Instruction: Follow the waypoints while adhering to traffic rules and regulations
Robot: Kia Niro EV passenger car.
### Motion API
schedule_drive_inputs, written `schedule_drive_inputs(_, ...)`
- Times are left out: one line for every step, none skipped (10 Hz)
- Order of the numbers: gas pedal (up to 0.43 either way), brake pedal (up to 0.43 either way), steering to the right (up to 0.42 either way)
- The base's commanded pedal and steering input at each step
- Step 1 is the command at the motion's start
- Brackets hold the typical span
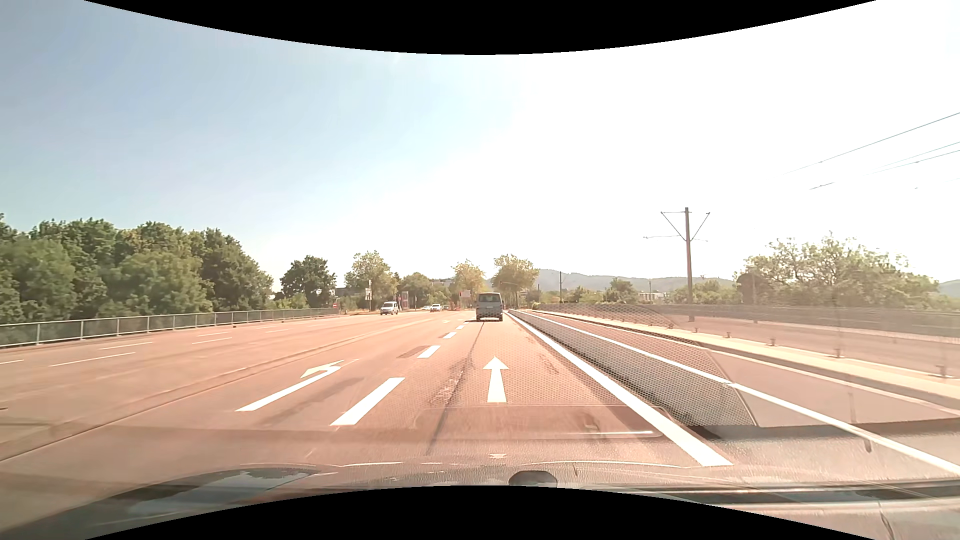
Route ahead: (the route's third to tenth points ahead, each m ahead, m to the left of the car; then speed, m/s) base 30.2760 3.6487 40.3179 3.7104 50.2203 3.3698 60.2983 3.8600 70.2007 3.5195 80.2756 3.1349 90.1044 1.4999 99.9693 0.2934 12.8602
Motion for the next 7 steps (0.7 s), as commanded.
schedule_drive_inputs(0.138, 0.0, 0.001)
schedule_drive_inputs(0.138, 0.0, 0.0)
schedule_drive_inputs(0.138, 0.0, 0.0)
schedule_drive_inputs(0.138, 0.0, 0.0)
schedule_drive_inputs(0.13, 0.0, -0.001)
schedule_drive_inputs(0.13, 0.0, -0.001)
schedule_drive_inputs(0.11, 0.0, -0.001)
